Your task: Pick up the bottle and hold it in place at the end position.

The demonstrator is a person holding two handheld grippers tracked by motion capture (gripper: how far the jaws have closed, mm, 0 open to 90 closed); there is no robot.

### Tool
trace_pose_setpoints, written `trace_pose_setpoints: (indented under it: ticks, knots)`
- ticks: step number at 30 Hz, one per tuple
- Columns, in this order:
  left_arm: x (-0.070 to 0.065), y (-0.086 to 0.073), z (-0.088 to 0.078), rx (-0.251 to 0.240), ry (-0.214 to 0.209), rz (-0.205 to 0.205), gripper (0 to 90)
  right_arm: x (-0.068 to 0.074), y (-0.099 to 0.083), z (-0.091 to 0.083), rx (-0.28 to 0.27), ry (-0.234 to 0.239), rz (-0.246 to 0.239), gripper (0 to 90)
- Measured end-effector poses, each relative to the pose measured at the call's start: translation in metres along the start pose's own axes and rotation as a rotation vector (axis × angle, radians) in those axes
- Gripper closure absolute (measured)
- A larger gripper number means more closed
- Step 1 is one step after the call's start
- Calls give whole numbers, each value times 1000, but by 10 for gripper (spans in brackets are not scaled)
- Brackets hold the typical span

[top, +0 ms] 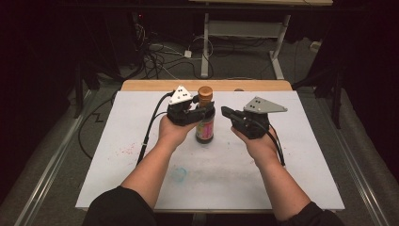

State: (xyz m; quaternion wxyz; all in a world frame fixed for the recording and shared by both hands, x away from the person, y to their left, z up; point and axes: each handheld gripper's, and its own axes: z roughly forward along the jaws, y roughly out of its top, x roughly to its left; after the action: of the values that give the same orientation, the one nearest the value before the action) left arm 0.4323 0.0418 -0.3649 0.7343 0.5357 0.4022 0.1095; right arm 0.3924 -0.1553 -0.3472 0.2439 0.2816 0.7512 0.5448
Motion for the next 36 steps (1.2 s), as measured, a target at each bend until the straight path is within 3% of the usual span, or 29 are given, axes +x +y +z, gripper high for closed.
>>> trace_pose_setpoints:
  ticks: [8, 16, 20, 36]
  knots:
    - [0, 0, 0, -1, 1, 3, 486, 3, 25, 7, -7, 21, -18, 900]
    - [-1, -1, 0, -2, 2, 5, 487, 6, 43, 20, 52, 32, -33, 900]
    - [-1, -1, 0, -3, 1, 6, 487, 7, 44, 24, 82, 32, -30, 900]
    - [-1, -1, 0, -6, 1, 8, 487, 4, 46, 26, 105, 24, -33, 900]
